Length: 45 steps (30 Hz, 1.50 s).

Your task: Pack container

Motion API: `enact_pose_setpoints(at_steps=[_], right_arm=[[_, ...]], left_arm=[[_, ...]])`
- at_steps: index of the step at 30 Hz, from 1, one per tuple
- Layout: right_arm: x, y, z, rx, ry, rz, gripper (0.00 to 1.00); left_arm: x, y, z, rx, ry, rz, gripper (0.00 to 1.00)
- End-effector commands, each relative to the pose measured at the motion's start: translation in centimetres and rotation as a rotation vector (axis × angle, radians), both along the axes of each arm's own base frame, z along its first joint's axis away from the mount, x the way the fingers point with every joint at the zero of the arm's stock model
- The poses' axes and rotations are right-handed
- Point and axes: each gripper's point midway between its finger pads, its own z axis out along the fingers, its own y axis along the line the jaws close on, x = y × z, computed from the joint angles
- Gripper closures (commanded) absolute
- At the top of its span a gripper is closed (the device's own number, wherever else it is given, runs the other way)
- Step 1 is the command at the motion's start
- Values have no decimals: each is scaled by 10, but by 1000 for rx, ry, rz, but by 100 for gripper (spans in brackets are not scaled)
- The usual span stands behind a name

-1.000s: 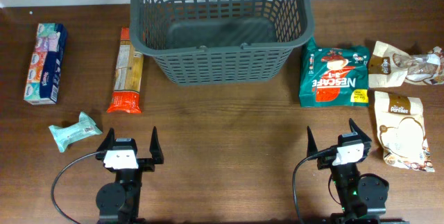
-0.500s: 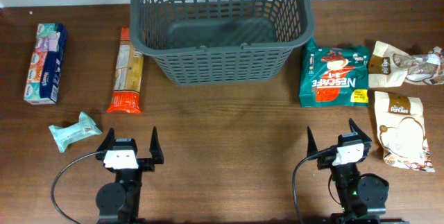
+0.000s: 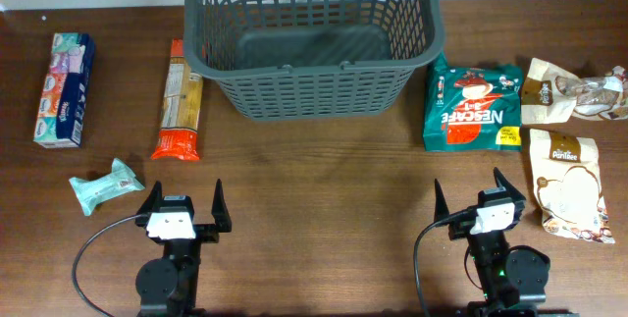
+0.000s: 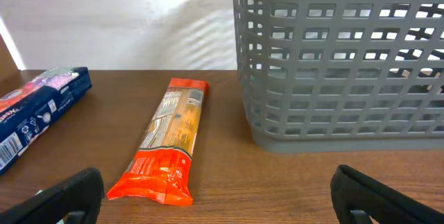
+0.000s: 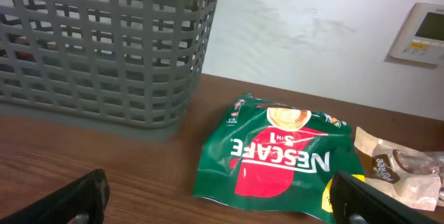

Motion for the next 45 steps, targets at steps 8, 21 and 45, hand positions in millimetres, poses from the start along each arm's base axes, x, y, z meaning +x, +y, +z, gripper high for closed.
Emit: enact_pose_setpoints(at_steps=[8, 21, 45], right_arm=[[0, 0, -2, 4, 3, -1, 1], [0, 0, -2, 4, 3, -1, 1], [-3, -37, 169, 56, -189, -218, 1]], left_arm=[[0, -1, -1, 22, -2, -11, 1], [0, -1, -1, 22, -2, -11, 1], [0, -1, -1, 22, -2, -11, 1]])
